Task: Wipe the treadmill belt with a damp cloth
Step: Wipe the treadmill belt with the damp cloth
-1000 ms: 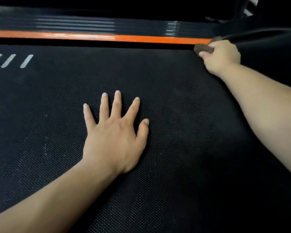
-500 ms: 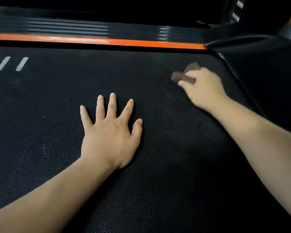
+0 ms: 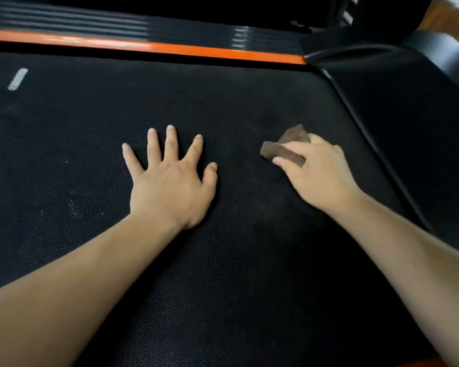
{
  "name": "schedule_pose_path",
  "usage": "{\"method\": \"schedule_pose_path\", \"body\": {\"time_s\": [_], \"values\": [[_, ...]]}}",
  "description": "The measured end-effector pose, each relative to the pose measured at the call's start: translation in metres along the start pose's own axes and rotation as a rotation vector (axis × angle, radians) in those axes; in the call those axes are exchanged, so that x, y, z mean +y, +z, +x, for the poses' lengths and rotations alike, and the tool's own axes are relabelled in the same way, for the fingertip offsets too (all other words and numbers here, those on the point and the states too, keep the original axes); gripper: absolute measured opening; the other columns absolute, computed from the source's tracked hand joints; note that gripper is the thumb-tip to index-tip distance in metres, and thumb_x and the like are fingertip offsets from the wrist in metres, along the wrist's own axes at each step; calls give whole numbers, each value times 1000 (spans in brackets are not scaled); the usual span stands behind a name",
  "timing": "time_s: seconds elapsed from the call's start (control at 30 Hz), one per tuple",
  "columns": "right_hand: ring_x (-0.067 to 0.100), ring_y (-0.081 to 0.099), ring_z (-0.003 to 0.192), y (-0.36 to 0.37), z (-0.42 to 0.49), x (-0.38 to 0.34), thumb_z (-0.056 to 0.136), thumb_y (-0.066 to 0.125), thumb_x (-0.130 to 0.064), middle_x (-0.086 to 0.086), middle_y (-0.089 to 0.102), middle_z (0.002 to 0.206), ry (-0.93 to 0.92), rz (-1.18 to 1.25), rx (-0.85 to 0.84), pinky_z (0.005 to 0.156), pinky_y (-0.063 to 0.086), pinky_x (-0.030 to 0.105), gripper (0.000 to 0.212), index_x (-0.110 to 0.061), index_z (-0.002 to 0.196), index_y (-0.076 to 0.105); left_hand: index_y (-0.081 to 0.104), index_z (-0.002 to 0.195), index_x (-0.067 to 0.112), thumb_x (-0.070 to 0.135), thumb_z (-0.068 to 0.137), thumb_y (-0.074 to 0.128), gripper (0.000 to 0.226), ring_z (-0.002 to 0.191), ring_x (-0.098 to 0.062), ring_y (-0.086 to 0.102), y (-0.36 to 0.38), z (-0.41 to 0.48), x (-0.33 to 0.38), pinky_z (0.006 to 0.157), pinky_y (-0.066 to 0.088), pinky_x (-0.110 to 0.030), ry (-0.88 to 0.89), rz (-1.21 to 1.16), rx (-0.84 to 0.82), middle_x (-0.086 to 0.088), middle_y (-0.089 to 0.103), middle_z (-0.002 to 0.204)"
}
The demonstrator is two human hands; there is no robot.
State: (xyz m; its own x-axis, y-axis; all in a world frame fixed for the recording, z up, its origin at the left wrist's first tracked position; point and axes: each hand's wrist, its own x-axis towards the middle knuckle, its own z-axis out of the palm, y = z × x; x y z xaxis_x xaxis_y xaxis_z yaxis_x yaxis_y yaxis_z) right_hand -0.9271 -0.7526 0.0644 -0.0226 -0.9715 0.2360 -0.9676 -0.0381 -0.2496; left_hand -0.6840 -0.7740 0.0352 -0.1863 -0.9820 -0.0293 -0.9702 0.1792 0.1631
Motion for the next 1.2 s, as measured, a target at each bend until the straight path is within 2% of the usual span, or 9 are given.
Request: {"method": "schedule_pose_path", "body": {"time_s": [0.17,0.37,0.53,0.7,0.77,0.9,1.0,1.1,1.2], "values": [[41,60,108,-9,44,40,91,57,-55,15,65,116,320,-106,86,95,48,49,40,-26,114,72,10,163,39,67,99,10,70,158,-35,-11,1,2,0,120,-9,-69,1,-1,-15,-9,0,173],[22,57,101,-5,-63,-17,94,62,-47,0,63,107,23,96,-31,96,43,44,26,-39,116,72,9,163,38,67,100,10,70,158,-36,-11,1,1,-1,119,-9,-70,4,12,-8,-11,-1,173],[40,60,105,-16,-24,28,94,59,-51,13,64,109,297,-57,60,95,47,48,32,-30,114,73,10,163,38,67,99,11,70,158,-36,-11,0,1,-2,119,-9,-70,8,14,-17,-11,0,173],[21,54,99,-20,-115,-33,93,64,-44,3,63,104,22,150,-76,89,45,44,30,-38,121,71,12,163,39,67,99,11,70,158,-36,-9,0,2,-2,119,-10,-70,2,20,0,-11,1,173],[19,53,96,-32,-132,-28,92,62,-47,1,64,100,-50,94,-145,85,43,45,30,-40,119,72,12,163,39,68,99,11,70,158,-35,-9,1,2,-2,119,-10,-70,-1,17,0,-11,1,173],[30,58,105,-39,-110,11,93,63,-46,4,65,109,226,57,-47,96,44,52,26,-42,117,73,14,163,39,68,98,11,71,158,-36,-8,1,2,-2,119,-10,-70,-1,12,4,-11,2,173],[26,57,110,-43,-146,-10,91,65,-45,5,63,114,125,83,-121,97,46,50,33,-42,123,70,14,163,38,67,99,12,70,158,-36,-8,1,2,-2,119,-10,-70,1,19,13,-11,3,173],[1,51,111,-62,-193,-29,87,62,-58,-12,62,115,11,244,-325,97,42,34,35,-51,121,67,16,162,38,67,99,13,70,158,-36,-7,1,1,-3,119,-10,-71,6,16,18,-12,4,172],[9,56,107,-72,-191,-2,79,66,-56,-13,64,108,48,181,-301,94,45,44,34,-60,113,67,16,162,38,67,99,13,70,158,-36,-7,1,1,-2,119,-9,-70,4,14,18,-12,4,172]]}}
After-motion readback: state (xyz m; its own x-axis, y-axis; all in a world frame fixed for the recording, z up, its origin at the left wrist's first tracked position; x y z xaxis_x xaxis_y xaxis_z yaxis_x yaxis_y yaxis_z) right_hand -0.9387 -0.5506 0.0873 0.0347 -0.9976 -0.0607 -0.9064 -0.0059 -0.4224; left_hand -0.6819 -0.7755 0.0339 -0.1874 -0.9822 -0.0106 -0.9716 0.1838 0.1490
